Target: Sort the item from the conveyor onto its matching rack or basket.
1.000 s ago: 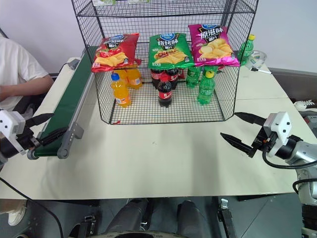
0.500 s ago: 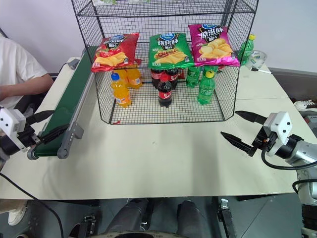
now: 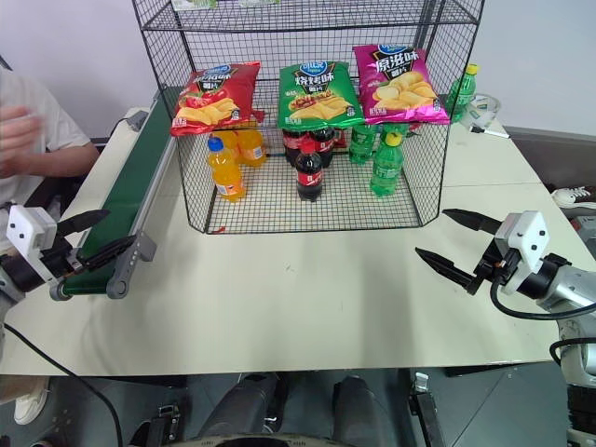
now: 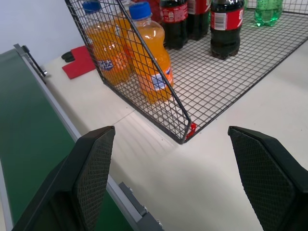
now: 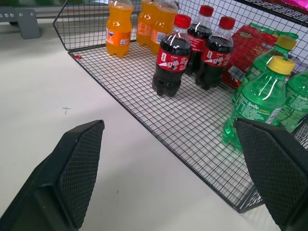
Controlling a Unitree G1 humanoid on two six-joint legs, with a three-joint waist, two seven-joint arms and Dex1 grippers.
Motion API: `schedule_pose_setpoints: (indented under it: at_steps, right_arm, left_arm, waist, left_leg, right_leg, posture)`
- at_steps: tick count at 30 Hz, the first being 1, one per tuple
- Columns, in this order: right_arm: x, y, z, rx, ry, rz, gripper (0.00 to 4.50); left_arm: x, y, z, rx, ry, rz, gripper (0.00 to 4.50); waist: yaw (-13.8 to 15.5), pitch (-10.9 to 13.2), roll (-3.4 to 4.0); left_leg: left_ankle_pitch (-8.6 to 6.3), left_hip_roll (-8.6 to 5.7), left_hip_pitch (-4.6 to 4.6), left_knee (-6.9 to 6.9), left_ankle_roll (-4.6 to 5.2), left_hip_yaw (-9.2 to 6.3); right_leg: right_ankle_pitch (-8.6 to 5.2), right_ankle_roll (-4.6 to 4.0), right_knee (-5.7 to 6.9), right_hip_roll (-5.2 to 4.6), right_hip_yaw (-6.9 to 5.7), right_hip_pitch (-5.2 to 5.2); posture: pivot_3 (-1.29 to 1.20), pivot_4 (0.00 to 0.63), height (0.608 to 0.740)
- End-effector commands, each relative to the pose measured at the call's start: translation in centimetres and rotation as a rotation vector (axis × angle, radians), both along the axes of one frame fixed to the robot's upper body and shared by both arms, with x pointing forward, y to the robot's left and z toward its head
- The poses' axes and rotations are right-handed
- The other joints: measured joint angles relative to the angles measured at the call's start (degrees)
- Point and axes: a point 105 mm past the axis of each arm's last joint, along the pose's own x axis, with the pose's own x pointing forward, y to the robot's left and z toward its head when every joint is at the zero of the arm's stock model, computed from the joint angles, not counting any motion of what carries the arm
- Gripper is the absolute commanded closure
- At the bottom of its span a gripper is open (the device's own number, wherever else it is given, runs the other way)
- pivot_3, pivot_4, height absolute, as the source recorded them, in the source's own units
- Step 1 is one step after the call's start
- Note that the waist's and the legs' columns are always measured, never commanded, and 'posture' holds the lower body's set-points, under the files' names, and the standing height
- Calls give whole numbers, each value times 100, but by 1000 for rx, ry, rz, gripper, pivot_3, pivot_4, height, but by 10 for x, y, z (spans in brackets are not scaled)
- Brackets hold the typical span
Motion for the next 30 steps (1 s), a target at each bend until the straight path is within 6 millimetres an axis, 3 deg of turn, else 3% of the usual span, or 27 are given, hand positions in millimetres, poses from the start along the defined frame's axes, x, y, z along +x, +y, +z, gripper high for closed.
schedule_pose_setpoints:
  at_steps: [1,18,30]
  right_arm:
    - [-1,3,8,-5,-49,7,0]
    - [-2,1,8,-19,-41,8,0]
    - [9,7,12,-29,-45,34,0]
  left_arm:
    - [0,2,10,10,-42,3,564]
    - [-2,1,8,8,-39,2,564]
    - [1,-4,9,-4,-61,7,564]
  waist:
    - [-1,0,0]
    - [0,1,0]
    - [0,2,0]
  left_leg:
    - [0,0,0,0,0,0]
    - [0,0,-2,0,0,0]
    - [0,0,-7,-1,0,-1]
  right_leg:
    - [0,0,0,0,0,0]
    - [0,0,-1,0,0,-2]
    - [0,0,-2,0,-1,-4]
  posture:
    - [0,150,740]
    - [0,150,740]
    - [0,150,740]
